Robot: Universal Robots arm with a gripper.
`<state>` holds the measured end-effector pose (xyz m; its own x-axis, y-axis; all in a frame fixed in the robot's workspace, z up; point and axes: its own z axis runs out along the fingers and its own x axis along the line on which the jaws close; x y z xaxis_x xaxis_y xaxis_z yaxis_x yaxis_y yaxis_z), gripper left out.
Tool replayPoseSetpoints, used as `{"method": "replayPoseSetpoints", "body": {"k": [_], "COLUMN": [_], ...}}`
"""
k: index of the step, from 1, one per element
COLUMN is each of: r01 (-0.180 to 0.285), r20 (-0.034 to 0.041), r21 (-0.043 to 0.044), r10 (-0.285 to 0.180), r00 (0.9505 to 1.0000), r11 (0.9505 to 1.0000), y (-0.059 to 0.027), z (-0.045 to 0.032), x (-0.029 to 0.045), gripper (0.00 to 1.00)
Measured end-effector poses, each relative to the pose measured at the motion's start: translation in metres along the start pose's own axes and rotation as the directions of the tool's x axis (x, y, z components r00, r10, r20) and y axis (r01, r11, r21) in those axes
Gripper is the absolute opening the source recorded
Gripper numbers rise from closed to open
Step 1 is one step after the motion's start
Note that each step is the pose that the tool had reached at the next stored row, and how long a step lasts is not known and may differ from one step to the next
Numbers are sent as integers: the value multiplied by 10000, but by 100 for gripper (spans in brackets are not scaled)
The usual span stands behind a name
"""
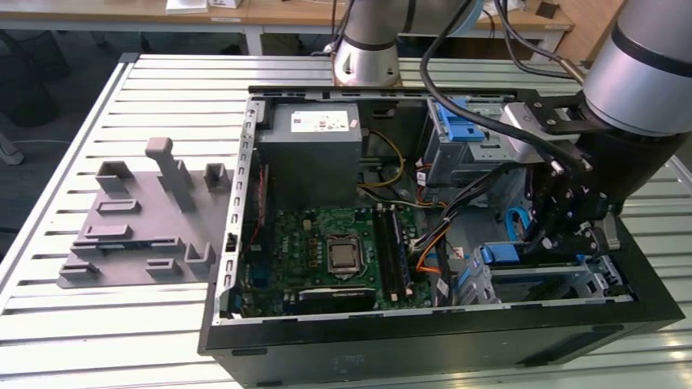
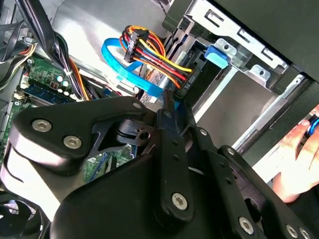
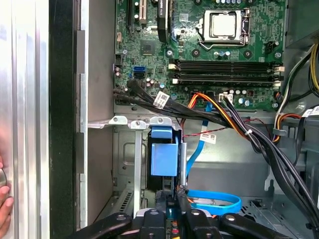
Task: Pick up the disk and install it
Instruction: 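Insert the second disk wire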
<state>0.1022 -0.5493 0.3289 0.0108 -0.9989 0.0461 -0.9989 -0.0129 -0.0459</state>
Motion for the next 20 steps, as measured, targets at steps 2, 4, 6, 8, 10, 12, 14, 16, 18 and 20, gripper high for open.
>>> {"method": "replayPoseSetpoints", "body": {"k": [2,4,6,8,10,12,14,16,18,20], "r01": [0,0,0,0,0,0,0,0,-1,0], "r20": [11,10,11,11,10,10,13,13,11,13], "r21": [0,-1,-2,-6,-10,-13,-15,-15,-15,-15], "r10": [0,0,0,0,0,0,0,0,1,0], "r00": [10000,10000,10000,10000,10000,10000,10000,10000,10000,10000], "r11": [10000,10000,10000,10000,10000,10000,10000,10000,10000,10000], "y": [-1,-2,-3,-4,-5,-6,-7,-7,-7,-7], "z": [-19,-46,-64,-91,-115,-133,-141,-147,-154,-157], "x": [1,2,3,4,5,6,7,7,7,7], "gripper": [24,24,24,24,22,11,11,11,11,11]}}
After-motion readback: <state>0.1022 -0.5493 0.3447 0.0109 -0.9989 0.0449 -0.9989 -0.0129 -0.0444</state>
